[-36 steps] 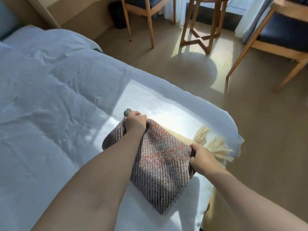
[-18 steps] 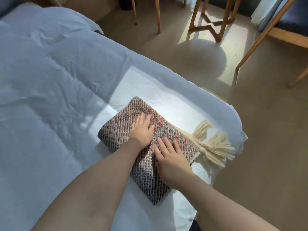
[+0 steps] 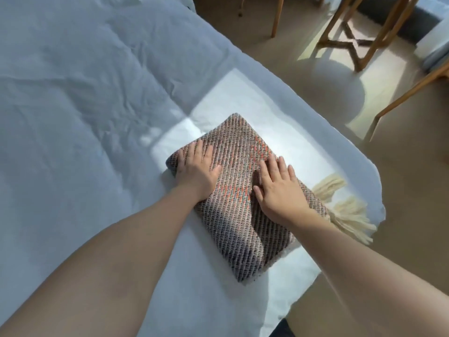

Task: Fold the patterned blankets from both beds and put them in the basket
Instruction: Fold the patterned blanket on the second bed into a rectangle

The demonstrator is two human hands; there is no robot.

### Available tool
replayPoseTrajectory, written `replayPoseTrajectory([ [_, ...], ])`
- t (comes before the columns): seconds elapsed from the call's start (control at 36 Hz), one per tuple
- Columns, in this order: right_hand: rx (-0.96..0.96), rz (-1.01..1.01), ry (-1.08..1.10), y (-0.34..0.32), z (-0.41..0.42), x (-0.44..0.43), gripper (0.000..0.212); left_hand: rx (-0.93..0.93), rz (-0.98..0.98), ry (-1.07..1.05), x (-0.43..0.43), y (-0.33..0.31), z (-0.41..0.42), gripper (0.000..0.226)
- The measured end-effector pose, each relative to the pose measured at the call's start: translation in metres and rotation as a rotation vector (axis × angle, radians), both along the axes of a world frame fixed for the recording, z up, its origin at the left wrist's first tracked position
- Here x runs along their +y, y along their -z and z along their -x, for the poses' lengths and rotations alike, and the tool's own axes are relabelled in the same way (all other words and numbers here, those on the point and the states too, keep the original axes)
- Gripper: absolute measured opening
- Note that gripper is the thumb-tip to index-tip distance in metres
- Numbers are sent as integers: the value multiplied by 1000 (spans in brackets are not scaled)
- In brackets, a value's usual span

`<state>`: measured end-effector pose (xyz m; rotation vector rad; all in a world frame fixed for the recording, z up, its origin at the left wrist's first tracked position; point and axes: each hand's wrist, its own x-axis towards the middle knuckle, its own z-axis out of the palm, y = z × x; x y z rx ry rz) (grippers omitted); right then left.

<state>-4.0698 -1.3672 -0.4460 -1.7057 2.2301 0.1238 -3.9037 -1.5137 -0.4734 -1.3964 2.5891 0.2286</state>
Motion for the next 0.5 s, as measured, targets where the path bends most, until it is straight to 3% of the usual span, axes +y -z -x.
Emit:
replayPoseTrajectory([
  [0.17, -17, 77, -220, 21, -10, -96, 60, 97, 65, -89, -1, 20, 3, 58],
  [0.28, 27, 59, -325, 40, -5, -138, 66, 121, 49, -186, -5, 32, 7, 59],
  [0.5, 42, 3, -201, 50, 26, -137, 83, 134, 38, -258, 27, 36, 13, 69],
])
